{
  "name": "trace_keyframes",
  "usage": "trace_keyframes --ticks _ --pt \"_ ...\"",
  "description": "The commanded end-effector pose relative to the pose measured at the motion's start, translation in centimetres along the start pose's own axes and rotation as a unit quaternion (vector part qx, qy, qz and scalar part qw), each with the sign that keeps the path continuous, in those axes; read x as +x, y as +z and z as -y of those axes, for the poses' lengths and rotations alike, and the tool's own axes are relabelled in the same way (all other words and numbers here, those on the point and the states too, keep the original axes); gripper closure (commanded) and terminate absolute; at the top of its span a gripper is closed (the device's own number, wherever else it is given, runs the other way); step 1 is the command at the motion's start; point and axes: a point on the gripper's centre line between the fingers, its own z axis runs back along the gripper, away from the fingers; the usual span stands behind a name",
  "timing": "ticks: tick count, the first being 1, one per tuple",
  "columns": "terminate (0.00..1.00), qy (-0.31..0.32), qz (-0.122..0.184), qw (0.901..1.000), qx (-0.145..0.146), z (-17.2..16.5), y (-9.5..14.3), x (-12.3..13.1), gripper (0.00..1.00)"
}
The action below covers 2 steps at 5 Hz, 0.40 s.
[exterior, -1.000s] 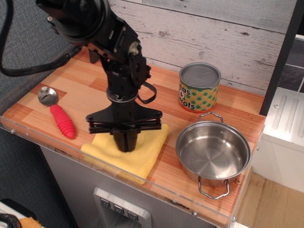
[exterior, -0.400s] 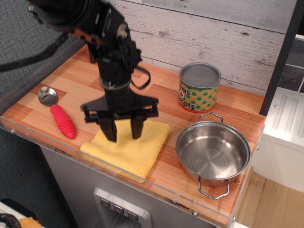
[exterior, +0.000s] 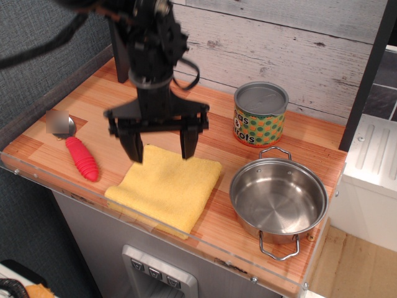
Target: Move the yellow cloth near the pan.
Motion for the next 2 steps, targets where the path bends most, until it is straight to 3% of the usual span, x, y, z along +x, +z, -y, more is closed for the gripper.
trace_keyframes --ticks 1,2 --pt "0.00 -0.055 -0.027 0.9981 -0.009 -2.1 3.6 4.1 0.00" --pt "0.00 -0.054 -0.027 0.9982 0.006 -4.1 4.4 5.3 0.00"
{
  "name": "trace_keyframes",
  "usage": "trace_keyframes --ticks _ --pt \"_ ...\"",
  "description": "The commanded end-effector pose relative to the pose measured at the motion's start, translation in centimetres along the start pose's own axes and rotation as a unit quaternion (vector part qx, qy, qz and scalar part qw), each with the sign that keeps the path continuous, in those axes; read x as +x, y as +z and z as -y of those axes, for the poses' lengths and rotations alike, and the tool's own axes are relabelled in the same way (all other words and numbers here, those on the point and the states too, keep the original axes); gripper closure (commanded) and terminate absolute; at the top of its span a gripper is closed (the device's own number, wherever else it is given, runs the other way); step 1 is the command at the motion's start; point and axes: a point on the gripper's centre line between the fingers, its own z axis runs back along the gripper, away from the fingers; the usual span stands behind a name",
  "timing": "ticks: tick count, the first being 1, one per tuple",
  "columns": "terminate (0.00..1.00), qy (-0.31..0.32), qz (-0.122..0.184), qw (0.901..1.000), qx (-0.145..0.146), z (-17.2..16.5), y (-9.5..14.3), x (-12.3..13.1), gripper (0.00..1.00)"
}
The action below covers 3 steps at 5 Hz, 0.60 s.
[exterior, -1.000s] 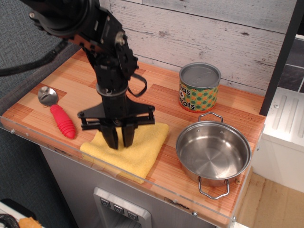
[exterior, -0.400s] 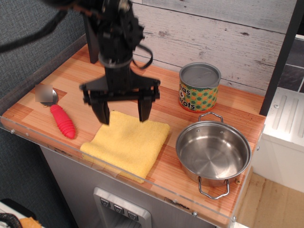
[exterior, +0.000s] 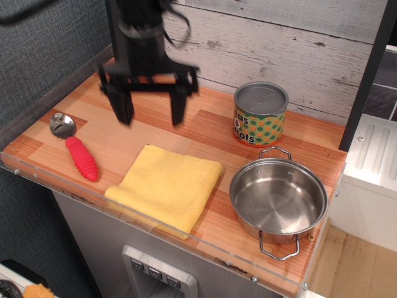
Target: Move the yellow cloth near the pan.
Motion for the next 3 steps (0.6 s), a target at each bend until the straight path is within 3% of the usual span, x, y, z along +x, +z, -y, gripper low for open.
trace_keyframes --ticks 1,2,3 --pt "0.00 0.007 0.029 0.9994 0.016 -3.8 2.7 1.5 0.00" --pt "0.00 0.053 0.066 0.9952 0.050 -5.1 3.7 1.4 0.00" --pt "1.00 0.053 0.066 0.9952 0.050 -5.1 3.7 1.4 0.00"
